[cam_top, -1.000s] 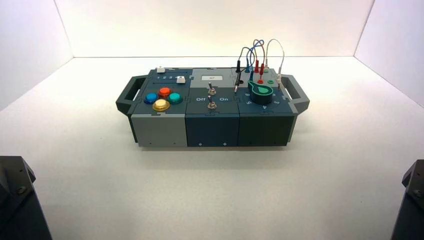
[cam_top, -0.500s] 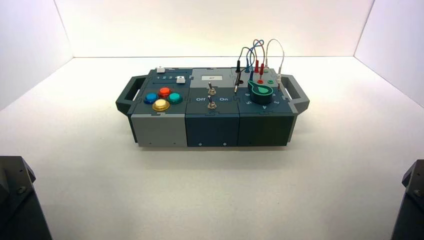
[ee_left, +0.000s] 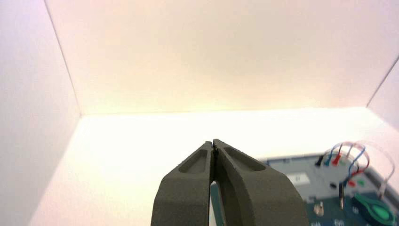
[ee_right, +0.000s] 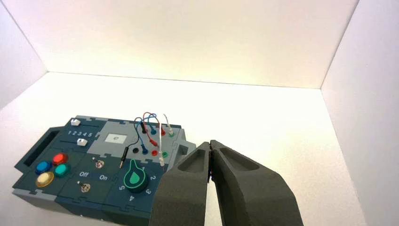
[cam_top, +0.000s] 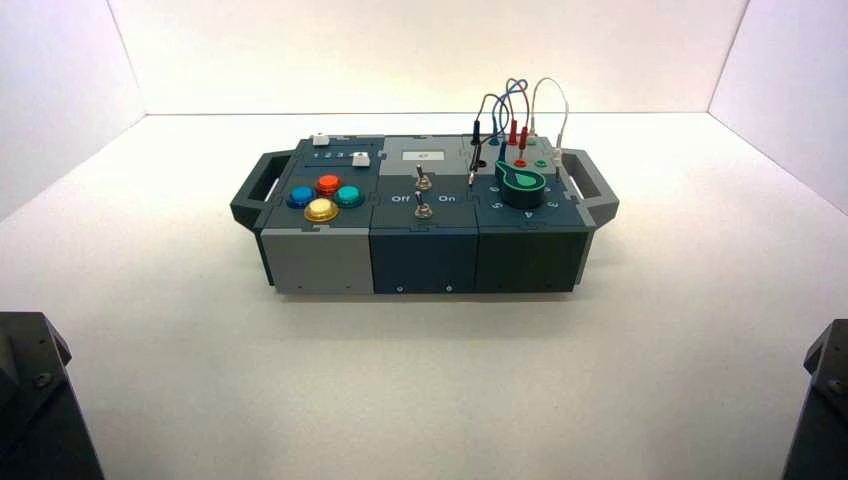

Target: Move the top slider to position 5.

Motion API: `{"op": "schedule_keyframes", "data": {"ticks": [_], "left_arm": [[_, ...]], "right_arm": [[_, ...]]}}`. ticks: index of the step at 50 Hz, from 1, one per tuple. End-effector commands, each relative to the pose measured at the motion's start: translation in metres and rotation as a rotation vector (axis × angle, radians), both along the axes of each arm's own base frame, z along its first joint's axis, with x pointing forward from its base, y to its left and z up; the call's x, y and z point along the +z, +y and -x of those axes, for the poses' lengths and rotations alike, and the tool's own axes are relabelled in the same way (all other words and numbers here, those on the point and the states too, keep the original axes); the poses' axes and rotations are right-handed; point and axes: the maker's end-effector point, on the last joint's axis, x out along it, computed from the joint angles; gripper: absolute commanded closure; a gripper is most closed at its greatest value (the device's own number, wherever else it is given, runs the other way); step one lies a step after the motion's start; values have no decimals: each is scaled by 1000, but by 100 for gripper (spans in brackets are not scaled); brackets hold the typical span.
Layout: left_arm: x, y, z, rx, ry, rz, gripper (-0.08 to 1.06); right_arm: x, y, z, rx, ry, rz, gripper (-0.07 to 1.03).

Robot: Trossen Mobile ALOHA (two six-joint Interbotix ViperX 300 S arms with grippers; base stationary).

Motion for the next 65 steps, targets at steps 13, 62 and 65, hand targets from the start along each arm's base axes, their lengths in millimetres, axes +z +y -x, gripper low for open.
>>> {"op": "schedule_keyframes", "data": {"ticks": [13, 62, 65], "left_arm": [[-3, -27, -51, -77, 178, -24, 101], [-130, -92, -163, -185, 628, -156, 101], [-137, -93, -168, -188, 645, -163, 101]], "right_arm": [[4, 1, -3, 2, 3, -1, 98], [4, 1, -4, 1, 6, 0, 98], [2, 1, -4, 0, 13, 0, 98]]}}
